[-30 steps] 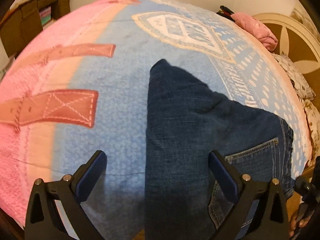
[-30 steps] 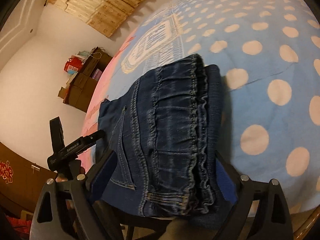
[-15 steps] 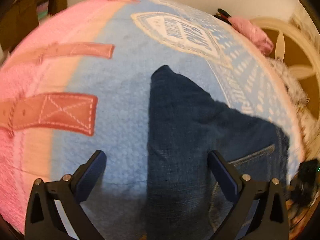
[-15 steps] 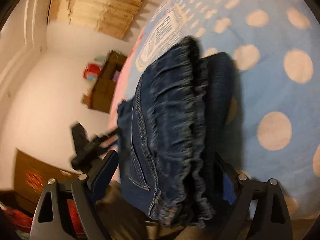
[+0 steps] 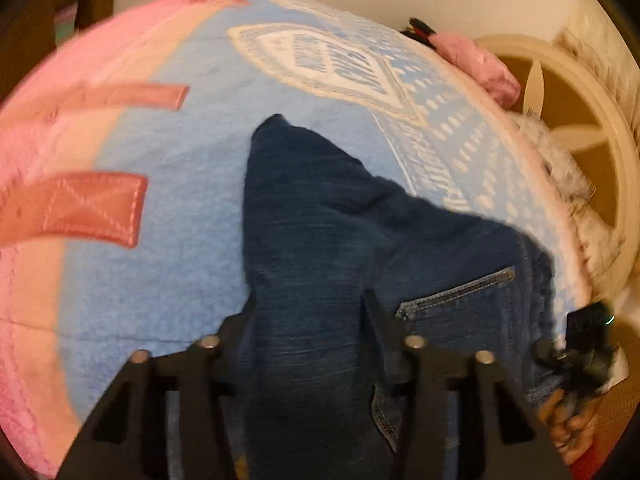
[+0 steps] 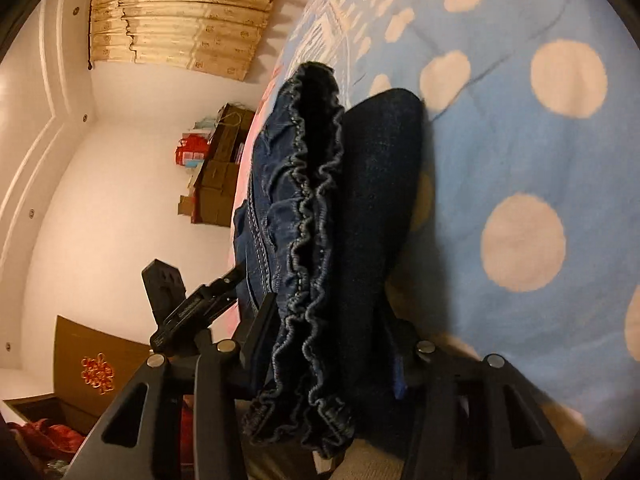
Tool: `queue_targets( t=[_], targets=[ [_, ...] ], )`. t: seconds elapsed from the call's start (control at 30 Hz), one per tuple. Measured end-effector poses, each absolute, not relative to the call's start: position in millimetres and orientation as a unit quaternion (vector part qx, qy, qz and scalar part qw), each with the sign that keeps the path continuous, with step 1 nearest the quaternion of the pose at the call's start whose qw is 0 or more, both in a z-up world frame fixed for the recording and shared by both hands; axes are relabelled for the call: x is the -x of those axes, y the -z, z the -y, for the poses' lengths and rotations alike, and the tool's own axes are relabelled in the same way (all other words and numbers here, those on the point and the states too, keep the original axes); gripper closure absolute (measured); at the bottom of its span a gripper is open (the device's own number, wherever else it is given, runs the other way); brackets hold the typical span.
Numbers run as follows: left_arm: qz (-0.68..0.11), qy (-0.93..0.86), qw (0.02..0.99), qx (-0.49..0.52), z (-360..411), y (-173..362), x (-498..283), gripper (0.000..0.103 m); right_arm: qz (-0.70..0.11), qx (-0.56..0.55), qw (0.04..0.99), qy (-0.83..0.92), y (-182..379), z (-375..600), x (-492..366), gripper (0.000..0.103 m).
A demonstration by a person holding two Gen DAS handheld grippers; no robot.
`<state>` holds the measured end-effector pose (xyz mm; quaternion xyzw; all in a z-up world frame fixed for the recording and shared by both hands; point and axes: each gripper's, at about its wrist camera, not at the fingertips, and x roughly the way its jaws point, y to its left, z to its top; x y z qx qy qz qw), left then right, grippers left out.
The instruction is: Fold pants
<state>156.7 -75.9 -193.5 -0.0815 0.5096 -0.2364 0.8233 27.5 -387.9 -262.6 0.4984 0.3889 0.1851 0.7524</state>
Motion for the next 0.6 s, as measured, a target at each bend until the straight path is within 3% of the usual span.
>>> queue_targets(
  t=[0.1,0.23,0.4,0.53,0.6],
  targets=[
    [-0.509,0.25,0.816,0.109,67,190,-157,0.074,-0.382,-0.484,0.77,-0.165,255,388,-20,0.055],
    [-0.501,0.251,0.823,0.093,76,184,-153,0.079,-0.336,-0.513,0.781,-0.117,252,418,-8,0.054],
    [-0.506,0.252,0.815,0.13,69,184,-154,0.08,-0.314,-0.533,0.779,-0.108,258,438,-6,0.042],
    [-0.505,0.255,0.817,0.113,70,185,-153,0.08,-0.381,-0.523,0.733,-0.209,267,404,-36,0.038],
    [-0.511,0.248,0.819,0.081,75,187,-155,0.075,-0.399,-0.511,0.72,-0.248,265,388,-46,0.034]
  ],
)
